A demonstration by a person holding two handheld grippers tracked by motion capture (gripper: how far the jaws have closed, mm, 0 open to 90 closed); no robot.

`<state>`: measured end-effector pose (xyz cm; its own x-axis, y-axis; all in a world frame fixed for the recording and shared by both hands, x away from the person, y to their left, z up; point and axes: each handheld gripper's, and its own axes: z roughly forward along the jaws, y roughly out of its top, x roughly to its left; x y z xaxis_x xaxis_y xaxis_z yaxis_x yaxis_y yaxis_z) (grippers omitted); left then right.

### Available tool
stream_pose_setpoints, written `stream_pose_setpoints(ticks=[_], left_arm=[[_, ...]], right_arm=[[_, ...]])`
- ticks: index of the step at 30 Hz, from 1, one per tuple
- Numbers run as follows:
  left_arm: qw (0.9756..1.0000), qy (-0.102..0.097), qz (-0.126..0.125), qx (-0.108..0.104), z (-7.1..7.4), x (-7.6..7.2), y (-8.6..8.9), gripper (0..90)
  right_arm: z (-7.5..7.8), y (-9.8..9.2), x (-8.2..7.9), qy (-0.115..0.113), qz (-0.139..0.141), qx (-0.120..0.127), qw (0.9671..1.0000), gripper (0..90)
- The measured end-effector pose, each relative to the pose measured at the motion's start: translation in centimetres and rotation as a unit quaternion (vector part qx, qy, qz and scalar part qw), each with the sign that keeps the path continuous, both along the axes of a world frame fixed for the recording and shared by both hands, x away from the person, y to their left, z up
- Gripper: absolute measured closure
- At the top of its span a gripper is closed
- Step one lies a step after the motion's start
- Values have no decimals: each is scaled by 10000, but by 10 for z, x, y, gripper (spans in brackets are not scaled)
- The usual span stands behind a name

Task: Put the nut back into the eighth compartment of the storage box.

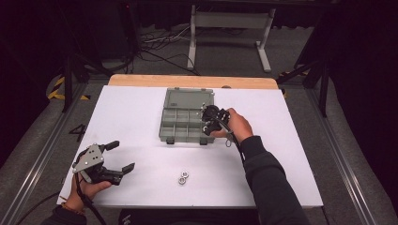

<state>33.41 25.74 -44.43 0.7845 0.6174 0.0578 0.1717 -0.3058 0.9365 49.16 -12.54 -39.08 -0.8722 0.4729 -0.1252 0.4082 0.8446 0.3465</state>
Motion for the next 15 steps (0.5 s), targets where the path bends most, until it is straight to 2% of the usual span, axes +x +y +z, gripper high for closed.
stream_pose_setpoints(ticks=[4, 5, 7, 11, 13, 15], left_arm=[[10000, -5, -4, -11, 0, 0, 0, 46], [10000, -7, -6, -11, 0, 0, 0, 46], [10000, 0, -12, 9, 1, -1, 0, 47], [10000, 3, -16, 5, 0, -1, 1, 47], [10000, -2, -4, -1, 0, 0, 0, 47], [10000, 3, -9, 2, 0, -1, -1, 47]], right_arm=[[-1, 0, 1, -53, -77, -1, 10000, 666], [-1, 0, 1, -102, -138, 57, 9998, 610], [6, -4, -4, -237, -159, 173, 9994, 595], [24, -15, -20, -553, -215, 734, 9955, 552], [32, -21, -33, -674, -154, 1019, 9924, 553], [37, -24, -49, -765, 26, 1153, 9904, 546]])
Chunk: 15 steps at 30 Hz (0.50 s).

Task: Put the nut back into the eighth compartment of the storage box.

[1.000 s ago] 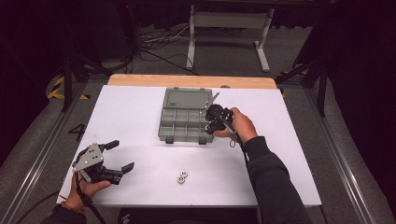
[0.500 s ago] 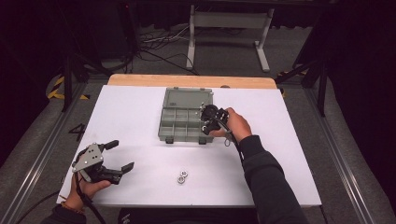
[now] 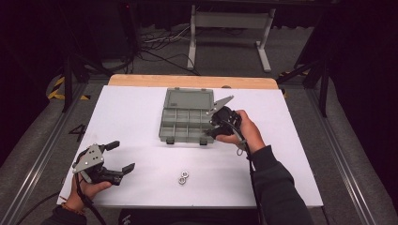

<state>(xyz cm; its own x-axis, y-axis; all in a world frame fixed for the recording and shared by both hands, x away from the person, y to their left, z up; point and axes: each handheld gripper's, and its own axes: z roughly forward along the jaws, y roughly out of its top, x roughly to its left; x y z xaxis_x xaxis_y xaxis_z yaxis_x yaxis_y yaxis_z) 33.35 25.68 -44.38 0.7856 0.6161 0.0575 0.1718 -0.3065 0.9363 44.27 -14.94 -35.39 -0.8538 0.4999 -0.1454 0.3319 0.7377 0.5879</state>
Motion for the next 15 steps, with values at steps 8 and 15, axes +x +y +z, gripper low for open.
stream_pose_setpoints(ticks=[8, 15], left_arm=[[10000, -10, 12, 21, 0, 0, -1, 47], [10000, -35, -31, 44, 1, -2, -2, 47]], right_arm=[[0, 3, -60, -145, 864, 78, 9961, 569], [-19, 19, -85, 85, 1406, -269, 9897, 604]])
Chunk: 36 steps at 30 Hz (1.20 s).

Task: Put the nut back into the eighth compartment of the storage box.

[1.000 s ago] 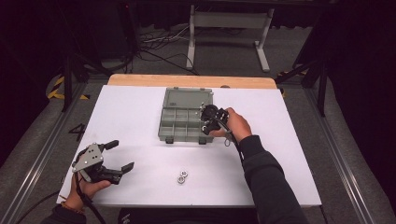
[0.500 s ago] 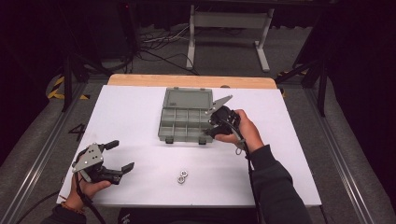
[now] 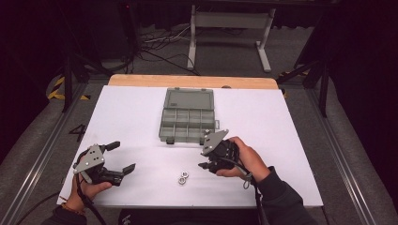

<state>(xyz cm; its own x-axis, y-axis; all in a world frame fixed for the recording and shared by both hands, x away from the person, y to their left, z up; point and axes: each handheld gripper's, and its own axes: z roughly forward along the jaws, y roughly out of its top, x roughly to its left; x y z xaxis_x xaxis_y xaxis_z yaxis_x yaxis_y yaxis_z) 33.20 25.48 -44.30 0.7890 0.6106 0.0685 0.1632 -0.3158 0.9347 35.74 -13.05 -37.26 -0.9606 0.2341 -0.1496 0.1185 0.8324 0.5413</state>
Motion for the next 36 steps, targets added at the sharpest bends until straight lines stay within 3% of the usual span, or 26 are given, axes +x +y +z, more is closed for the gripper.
stream_pose_setpoints(ticks=[8, 14, 20, 31, 36], left_arm=[[10000, 53, -23, 24, -1, 2, 0, 47], [10000, 38, -27, 18, -1, 1, 0, 47], [10000, 62, -34, 37, -1, 2, 0, 47], [10000, 74, -35, 29, -2, 3, 0, 47], [9999, 93, -42, 27, -2, 3, 0, 47]], right_arm=[[-34, 33, 10, 263, 223, -486, 9982, 615], [-46, 46, 11, 420, 419, -771, 9953, 630], [-49, 53, 10, 509, 552, -875, 9933, 635], [-56, 67, 14, 569, 515, -1044, 9916, 619], [-56, 70, 17, 749, 508, -1022, 9906, 679]])
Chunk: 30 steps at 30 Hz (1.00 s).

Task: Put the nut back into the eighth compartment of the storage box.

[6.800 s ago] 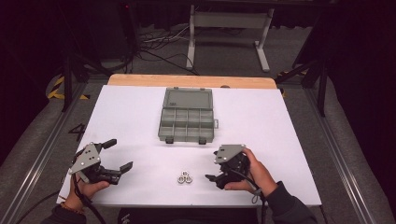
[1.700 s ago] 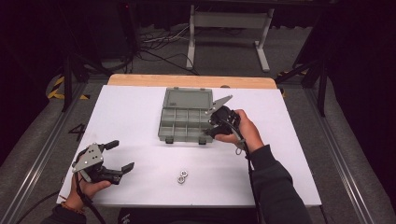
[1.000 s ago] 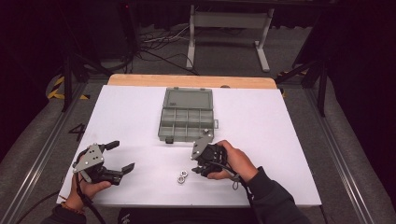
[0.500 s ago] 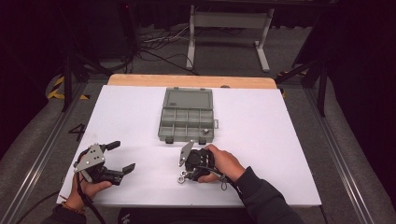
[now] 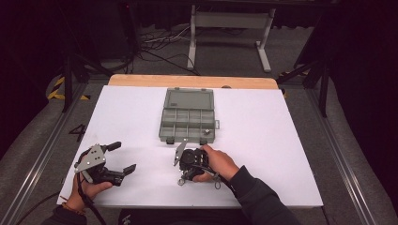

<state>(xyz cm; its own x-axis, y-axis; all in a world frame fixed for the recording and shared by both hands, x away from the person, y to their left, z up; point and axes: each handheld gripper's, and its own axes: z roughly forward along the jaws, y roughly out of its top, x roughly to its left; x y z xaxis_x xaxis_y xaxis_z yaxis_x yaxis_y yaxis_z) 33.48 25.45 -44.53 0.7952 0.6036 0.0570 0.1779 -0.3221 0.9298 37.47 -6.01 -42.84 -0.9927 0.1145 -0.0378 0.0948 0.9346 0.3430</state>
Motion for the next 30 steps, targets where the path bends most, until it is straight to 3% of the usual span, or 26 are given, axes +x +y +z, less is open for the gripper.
stream_pose_setpoints(ticks=[7, 16, 20, 23, 30], left_arm=[[10000, -9, -12, 1, 0, 0, 0, 47], [10000, -22, -7, 13, 0, 0, 0, 47], [10000, 27, -17, -10, 0, 0, 0, 47], [10000, 10, -13, -1, 0, 0, 0, 47], [10000, -13, -11, -3, 0, 0, 0, 48]], right_arm=[[1, -5, -1, -56, -110, 28, 9999, 707], [19, -34, 3, -212, -281, 276, 9990, 707], [32, -51, 9, -287, -481, 392, 9977, 707], [49, -66, 17, -473, -639, 470, 9957, 707], [77, -85, 46, -666, -1156, 417, 9902, 707]])
